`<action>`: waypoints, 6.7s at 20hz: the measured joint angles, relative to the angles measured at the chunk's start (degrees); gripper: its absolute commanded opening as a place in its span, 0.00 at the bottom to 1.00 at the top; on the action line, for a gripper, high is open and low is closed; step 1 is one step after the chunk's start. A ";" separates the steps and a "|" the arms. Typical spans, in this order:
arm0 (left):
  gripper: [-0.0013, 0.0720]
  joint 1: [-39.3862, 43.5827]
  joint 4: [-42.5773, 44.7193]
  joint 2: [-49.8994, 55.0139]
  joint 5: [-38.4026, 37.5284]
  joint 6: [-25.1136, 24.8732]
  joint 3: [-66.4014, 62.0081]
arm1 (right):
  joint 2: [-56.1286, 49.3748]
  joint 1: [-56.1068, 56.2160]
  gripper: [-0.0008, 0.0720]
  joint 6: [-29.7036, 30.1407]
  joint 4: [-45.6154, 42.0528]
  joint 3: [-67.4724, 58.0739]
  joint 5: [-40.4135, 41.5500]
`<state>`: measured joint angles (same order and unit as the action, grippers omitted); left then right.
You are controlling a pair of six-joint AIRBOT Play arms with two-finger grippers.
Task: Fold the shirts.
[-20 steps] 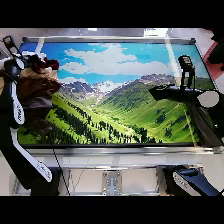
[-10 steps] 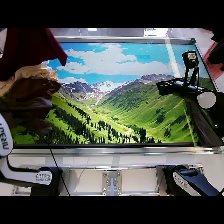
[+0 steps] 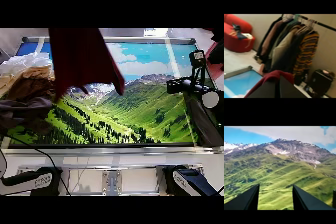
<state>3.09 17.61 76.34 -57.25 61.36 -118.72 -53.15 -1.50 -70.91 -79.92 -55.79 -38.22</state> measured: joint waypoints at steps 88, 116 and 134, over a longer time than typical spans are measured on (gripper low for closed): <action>0.81 6.21 95.71 10.62 -21.73 24.37 12.66 | -50.31 32.96 0.67 -0.98 48.41 -24.61 -7.74; 0.81 2.99 77.22 10.62 -9.18 27.15 18.21 | -27.12 19.21 0.04 -14.97 -3.43 -36.35 -21.75; 0.81 19.54 26.69 11.45 6.75 5.07 46.18 | -12.55 -0.07 0.49 -16.39 -12.33 -22.77 -28.37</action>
<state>22.63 44.29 87.79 -50.50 66.43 -72.53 -65.69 -1.56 -87.31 -92.25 -78.56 -66.59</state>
